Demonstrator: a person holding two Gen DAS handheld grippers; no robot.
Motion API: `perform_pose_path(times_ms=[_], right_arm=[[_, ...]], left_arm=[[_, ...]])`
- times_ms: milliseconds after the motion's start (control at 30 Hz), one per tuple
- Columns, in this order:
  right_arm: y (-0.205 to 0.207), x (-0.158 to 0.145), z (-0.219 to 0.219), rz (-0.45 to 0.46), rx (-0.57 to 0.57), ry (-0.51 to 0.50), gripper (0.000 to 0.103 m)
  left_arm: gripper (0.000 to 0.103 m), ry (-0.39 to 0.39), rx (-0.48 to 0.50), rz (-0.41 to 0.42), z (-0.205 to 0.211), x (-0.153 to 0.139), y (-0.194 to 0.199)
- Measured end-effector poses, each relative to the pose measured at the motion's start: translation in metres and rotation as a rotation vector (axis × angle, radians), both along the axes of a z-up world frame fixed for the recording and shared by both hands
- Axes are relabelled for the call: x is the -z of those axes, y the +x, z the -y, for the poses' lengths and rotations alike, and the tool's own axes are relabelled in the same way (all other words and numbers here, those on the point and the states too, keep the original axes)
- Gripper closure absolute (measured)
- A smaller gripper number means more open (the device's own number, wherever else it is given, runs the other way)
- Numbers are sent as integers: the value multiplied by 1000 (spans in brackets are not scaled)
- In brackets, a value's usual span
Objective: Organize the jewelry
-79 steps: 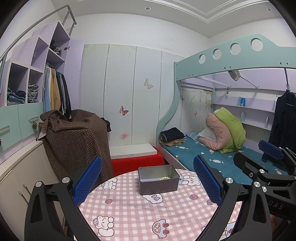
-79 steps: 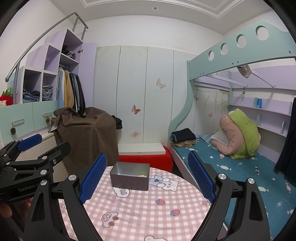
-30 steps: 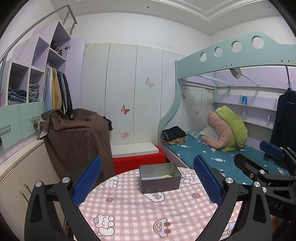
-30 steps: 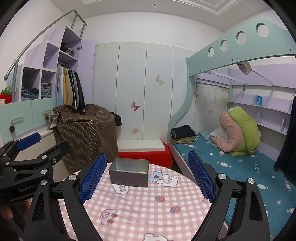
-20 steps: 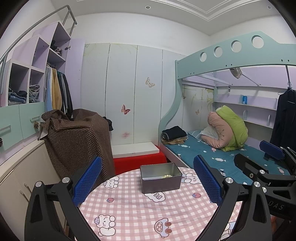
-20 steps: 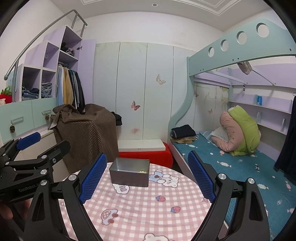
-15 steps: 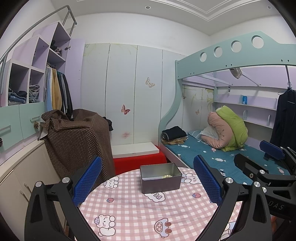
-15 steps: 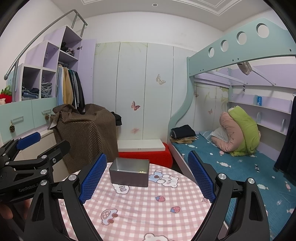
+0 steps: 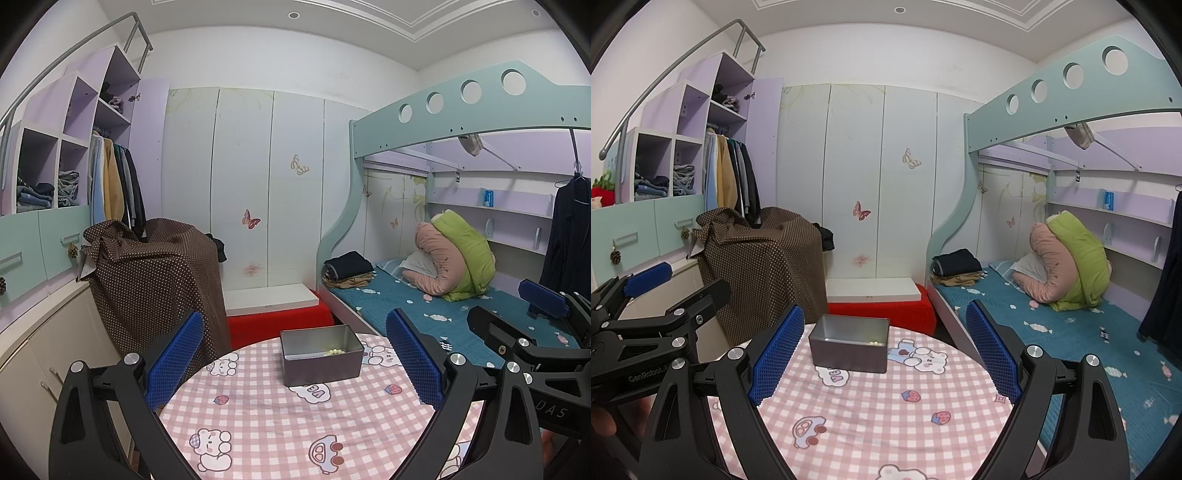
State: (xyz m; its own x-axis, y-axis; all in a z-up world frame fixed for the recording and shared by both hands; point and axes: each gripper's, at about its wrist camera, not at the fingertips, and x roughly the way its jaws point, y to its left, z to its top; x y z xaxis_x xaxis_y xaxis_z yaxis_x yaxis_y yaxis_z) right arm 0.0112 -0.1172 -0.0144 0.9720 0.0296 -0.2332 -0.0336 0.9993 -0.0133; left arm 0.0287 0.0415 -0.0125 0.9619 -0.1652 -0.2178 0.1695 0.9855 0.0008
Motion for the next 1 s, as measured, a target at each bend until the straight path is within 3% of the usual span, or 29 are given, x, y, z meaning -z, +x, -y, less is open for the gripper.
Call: perform_pose_path(times_ms=[267,1000], right_arm=[[0,-1,0,-1,0,0,17],[0,-2,-1,-7,-1,-4,17]], left_arm=[[7,28,-26,44,-1,-3,-4],[7,33,-20,14,-1,-3,2]])
